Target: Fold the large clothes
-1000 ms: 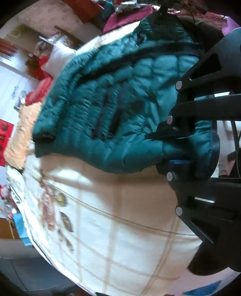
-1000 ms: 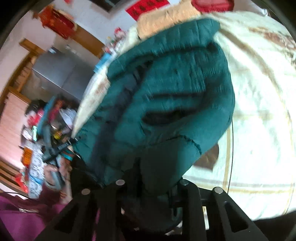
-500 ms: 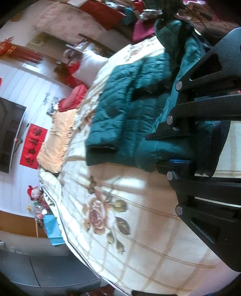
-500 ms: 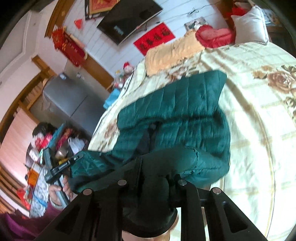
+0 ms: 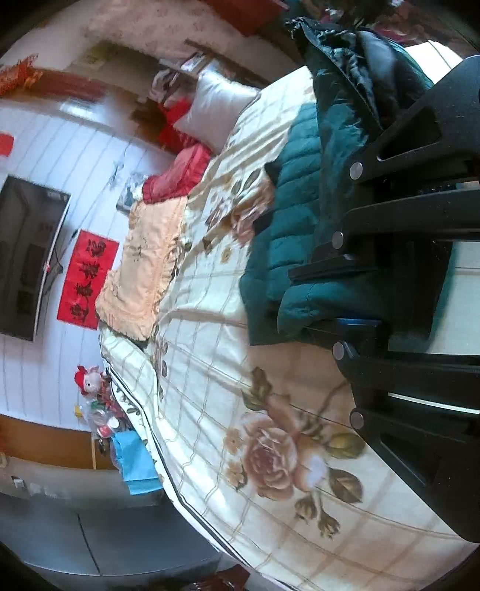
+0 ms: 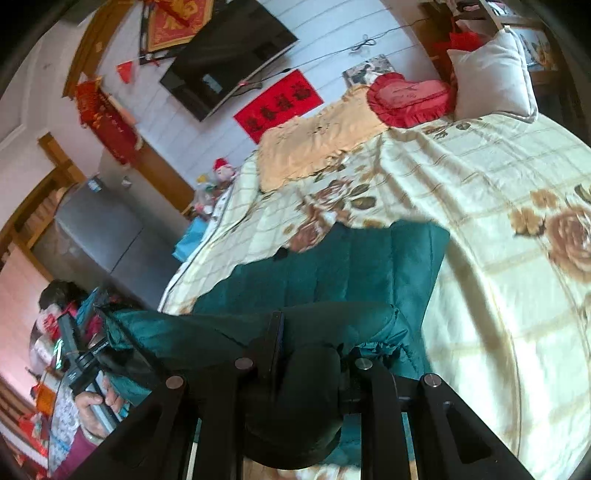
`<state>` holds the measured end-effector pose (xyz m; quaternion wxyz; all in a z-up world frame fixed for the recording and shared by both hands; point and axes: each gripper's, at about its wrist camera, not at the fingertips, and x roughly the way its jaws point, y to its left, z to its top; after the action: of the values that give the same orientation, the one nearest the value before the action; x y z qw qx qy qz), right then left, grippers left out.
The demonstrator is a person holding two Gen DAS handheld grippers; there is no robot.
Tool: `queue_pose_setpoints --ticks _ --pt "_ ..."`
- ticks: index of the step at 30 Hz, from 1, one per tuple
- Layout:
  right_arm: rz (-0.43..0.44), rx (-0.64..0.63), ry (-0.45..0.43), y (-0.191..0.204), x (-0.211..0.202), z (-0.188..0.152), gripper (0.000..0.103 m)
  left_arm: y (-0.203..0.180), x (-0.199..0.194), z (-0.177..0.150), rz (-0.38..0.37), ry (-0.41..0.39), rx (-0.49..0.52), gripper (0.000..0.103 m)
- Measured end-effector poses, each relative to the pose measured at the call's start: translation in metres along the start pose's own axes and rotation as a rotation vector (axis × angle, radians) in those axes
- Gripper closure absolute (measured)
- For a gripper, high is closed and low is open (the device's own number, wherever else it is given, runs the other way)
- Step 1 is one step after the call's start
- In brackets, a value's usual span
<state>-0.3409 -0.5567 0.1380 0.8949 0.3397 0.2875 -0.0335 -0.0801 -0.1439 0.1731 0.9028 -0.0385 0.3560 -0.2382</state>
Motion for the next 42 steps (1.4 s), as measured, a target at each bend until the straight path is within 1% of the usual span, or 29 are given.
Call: queue_pose_setpoints --ticks 2,5,7,11,14,15,17,18,19,21,23,24,25,26,27,28,29,30,31,33,34,35,36,37,39,40,42 --pt "-0.024 0.022 -0.003 -0.009 0.016 0.016 0.085 -0.003 0.024 0.012 0.032 0.001 -0.012 0.088" --pt "-0.069 0.069 -0.001 -0.028 0.042 0.040 0.085 -0.006 0.056 0.023 0.072 0.004 -0.008 0.088" --pt "-0.080 0.087 0.008 -0.036 0.056 0.051 0.085 -0.007 0.074 0.026 0.093 0.012 -0.004 0.088" --pt "-0.126 0.075 0.033 -0.047 0.090 0.068 0.085 -0.010 0.111 0.030 0.140 0.043 0.026 0.088" --pt "-0.147 0.132 0.072 -0.066 0.120 0.072 0.085 -0.007 0.140 0.029 0.156 0.090 -0.007 0.087" --pt "-0.141 0.157 0.072 -0.073 0.127 0.073 0.085 -0.002 0.149 0.028 0.158 0.096 -0.043 0.085" --pt "-0.095 0.186 0.046 -0.083 0.141 0.073 0.078 0.004 0.156 0.026 0.130 0.084 -0.114 0.083" --pt "-0.076 0.183 0.037 -0.084 0.144 0.073 0.071 0.009 0.160 0.026 0.108 0.084 -0.144 0.081" --pt "-0.061 0.177 0.024 -0.085 0.145 0.073 0.070 0.010 0.162 0.026 0.093 0.089 -0.152 0.080" --pt "-0.065 0.173 0.016 -0.082 0.143 0.074 0.068 0.012 0.163 0.029 0.062 0.101 -0.155 0.079" --pt "-0.066 0.161 -0.006 -0.076 0.135 0.077 0.064 0.016 0.159 0.035 0.010 0.119 -0.164 0.077" --pt "-0.068 0.149 -0.026 -0.072 0.128 0.079 0.058 0.018 0.156 0.038 -0.015 0.119 -0.177 0.074" --pt "-0.061 0.136 -0.048 -0.067 0.121 0.080 0.043 0.022 0.152 0.041 -0.045 0.115 -0.198 0.072" --pt "-0.050 0.129 -0.064 -0.063 0.117 0.081 0.032 0.025 0.147 0.044 -0.080 0.115 -0.224 0.070" --pt "-0.046 0.118 -0.092 -0.058 0.110 0.081 0.007 0.027 0.143 0.046 -0.105 0.117 -0.242 0.065" --pt "-0.068 0.104 -0.130 -0.052 0.101 0.081 0.000 0.027 0.140 0.049 -0.116 0.112 -0.250 0.052" --pt "-0.091 0.083 -0.166 -0.045 0.092 0.081 0.000 0.027 0.132 0.051 -0.117 0.085 -0.250 0.043" --pt "-0.096 0.063 -0.181 -0.038 0.085 0.082 0.000 0.027 0.125 0.053 -0.104 0.054 -0.247 0.028" --pt "-0.084 0.049 -0.189 -0.032 0.079 0.081 0.000 0.027 0.114 0.055 -0.088 -0.003 -0.244 0.024" --pt "-0.058 0.020 -0.194 -0.016 0.072 0.077 0.000 0.027 0.098 0.059 -0.077 -0.063 -0.230 0.024" --pt "-0.064 -0.008 -0.182 -0.008 0.074 0.074 0.000 0.025 0.095 0.060 -0.074 -0.067 -0.218 0.024" --pt "-0.094 -0.065 -0.142 0.006 0.082 0.071 0.001 0.022 0.092 0.059 -0.070 -0.067 -0.202 0.024" --pt "-0.126 -0.125 -0.097 0.020 0.093 0.067 0.006 0.017 0.091 0.058 -0.061 -0.065 -0.182 0.024" --pt "-0.138 -0.167 -0.061 0.031 0.105 0.063 0.013 0.009 0.090 0.054 -0.045 -0.060 -0.152 0.024" --pt "-0.156 -0.232 -0.002 0.047 0.130 0.053 0.020 -0.012 0.097 0.045 -0.013 -0.034 -0.074 0.024" --pt "-0.174 -0.257 0.016 0.051 0.140 0.048 0.021 -0.020 0.102 0.041 -0.004 -0.020 -0.039 0.024" --pt "-0.223 -0.300 0.049 0.060 0.168 0.040 0.021 -0.040 0.119 0.029 0.072 0.026 0.047 0.024"
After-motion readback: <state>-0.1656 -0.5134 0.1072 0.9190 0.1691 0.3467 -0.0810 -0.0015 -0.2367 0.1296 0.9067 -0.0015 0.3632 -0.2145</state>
